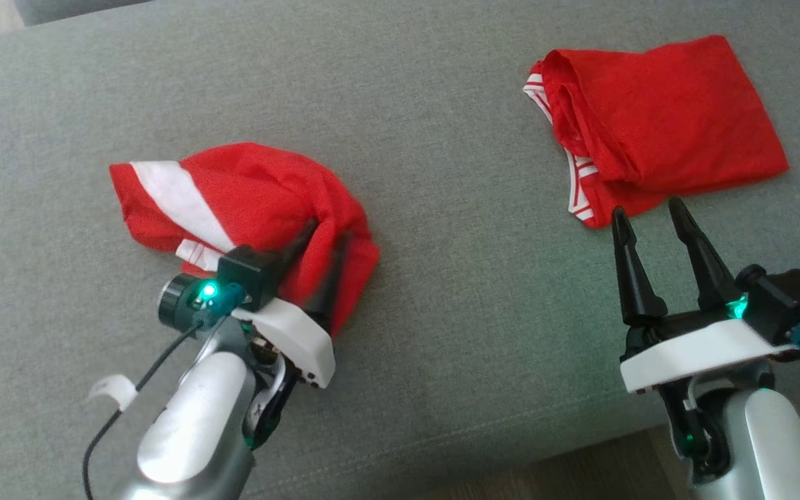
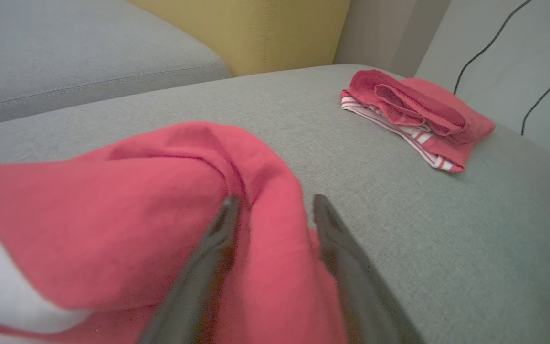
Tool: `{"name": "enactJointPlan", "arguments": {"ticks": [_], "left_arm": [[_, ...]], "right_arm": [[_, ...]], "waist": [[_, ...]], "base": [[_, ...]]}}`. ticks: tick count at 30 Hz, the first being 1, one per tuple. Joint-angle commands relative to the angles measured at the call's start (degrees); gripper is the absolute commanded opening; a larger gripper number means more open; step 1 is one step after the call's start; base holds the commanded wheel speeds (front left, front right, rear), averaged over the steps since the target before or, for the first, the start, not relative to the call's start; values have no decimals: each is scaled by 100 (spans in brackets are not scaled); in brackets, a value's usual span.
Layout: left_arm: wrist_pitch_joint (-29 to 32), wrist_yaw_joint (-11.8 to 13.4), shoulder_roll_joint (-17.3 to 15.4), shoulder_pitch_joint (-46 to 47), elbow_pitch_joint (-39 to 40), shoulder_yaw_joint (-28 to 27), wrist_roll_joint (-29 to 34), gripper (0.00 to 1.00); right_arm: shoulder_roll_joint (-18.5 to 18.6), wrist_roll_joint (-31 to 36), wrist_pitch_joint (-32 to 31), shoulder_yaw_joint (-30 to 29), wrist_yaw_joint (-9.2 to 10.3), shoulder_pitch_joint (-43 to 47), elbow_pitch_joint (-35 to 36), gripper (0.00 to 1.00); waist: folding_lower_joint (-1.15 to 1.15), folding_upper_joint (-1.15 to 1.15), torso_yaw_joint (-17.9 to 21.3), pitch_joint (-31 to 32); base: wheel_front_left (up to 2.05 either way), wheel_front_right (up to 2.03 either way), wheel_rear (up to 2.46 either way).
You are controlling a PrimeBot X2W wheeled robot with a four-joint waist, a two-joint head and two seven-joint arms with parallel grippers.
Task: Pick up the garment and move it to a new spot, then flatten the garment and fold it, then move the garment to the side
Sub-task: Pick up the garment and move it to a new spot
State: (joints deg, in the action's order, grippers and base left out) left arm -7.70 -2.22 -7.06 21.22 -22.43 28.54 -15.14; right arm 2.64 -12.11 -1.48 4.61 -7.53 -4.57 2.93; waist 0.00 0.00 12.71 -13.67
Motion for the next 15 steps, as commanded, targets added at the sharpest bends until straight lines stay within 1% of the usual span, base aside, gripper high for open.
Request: {"name": "enactJointPlan", "arguments": {"ticks": [1, 4, 6, 10, 12, 13, 15], "left_arm": [[-127, -29, -12, 263, 131, -141, -4, 100], [-284, -41, 35, 238, 139, -93, -18, 100], [-379, -1, 46, 193, 238, -93, -15, 100], [-520, 189, 16, 37, 601, -227, -41, 100], [-565, 339, -22, -64, 798, -360, -67, 100], [-565, 339, -22, -64, 798, -360, -67, 100], [-592, 522, -68, -190, 961, -543, -122, 100]], "right_arm": [[23, -41, 86, 128, 4, -215, 161, 100], [23, -4, 102, 90, 4, -231, 112, 100], [23, 34, 96, 70, 4, -232, 99, 100], [23, 115, 59, 25, 4, -224, 99, 100], [23, 162, 28, 4, 4, -216, 104, 100], [23, 162, 28, 4, 4, -216, 104, 100], [23, 210, -5, -32, 4, -198, 107, 100]], "waist": [[0, 0, 12, -13], [0, 0, -77, 55], [0, 0, -172, 129], [0, 0, -407, 280], [0, 0, -526, 360], [0, 0, -526, 360], [0, 0, -651, 438]], "base": [[0, 0, 0], [0, 0, 0], [0, 0, 0], [0, 0, 0], [0, 0, 0], [0, 0, 0], [0, 0, 0]]}}
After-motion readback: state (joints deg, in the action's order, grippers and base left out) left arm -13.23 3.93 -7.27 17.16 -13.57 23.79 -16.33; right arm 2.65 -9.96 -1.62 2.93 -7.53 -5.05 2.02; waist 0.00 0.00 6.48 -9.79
